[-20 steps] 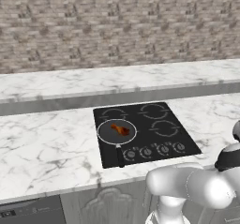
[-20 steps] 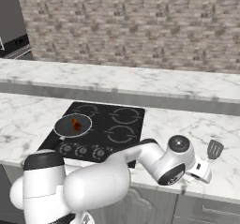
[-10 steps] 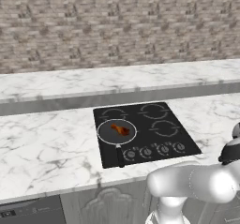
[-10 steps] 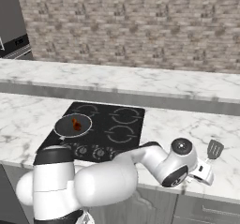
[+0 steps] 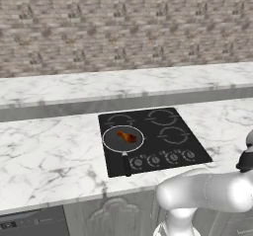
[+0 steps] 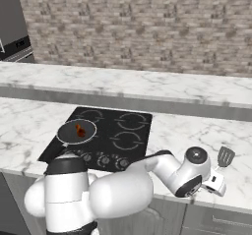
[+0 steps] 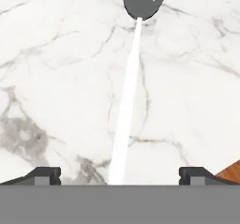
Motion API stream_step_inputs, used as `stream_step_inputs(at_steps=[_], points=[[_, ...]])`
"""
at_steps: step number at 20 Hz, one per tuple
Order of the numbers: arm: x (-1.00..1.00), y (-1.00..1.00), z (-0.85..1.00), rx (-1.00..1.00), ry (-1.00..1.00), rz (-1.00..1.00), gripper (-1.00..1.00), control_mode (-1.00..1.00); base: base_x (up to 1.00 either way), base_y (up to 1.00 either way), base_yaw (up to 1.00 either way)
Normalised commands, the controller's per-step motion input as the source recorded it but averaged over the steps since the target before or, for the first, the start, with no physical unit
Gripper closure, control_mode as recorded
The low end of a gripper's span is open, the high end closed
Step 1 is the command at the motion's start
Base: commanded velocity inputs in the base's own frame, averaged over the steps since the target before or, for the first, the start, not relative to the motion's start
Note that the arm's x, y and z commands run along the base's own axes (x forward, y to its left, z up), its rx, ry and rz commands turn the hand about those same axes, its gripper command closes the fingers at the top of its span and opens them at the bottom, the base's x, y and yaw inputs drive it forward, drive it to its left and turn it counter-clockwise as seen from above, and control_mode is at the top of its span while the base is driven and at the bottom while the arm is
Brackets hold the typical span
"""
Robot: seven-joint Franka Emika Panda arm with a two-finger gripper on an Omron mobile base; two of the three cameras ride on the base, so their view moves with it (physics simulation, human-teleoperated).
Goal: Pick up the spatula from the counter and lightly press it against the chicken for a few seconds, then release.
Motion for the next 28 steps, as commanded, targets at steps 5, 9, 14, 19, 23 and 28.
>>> stream_step_inputs(at_steps=[5,9,14,19,23,28], points=[[0.10,0.00,-0.17,0.02,0.02,0.00,-1.00,-1.00,0.00,0.00,0.00],[0.11,0.00,-0.21,0.01,0.04,0.00,-1.00,-1.00,0.00,0.00,0.00],[0.13,0.00,-0.23,0.00,0.04,0.00,1.00,-1.00,0.00,0.00,0.00],[0.10,-0.07,-0.19,0.02,0.03,0.00,1.00,-1.00,0.00,0.00,0.00],[0.08,-0.21,-0.18,0.05,0.04,0.00,1.00,-1.00,0.00,0.00,0.00],[0.07,-0.18,-0.17,0.06,0.03,0.00,1.00,-1.00,0.00,0.00,0.00]])
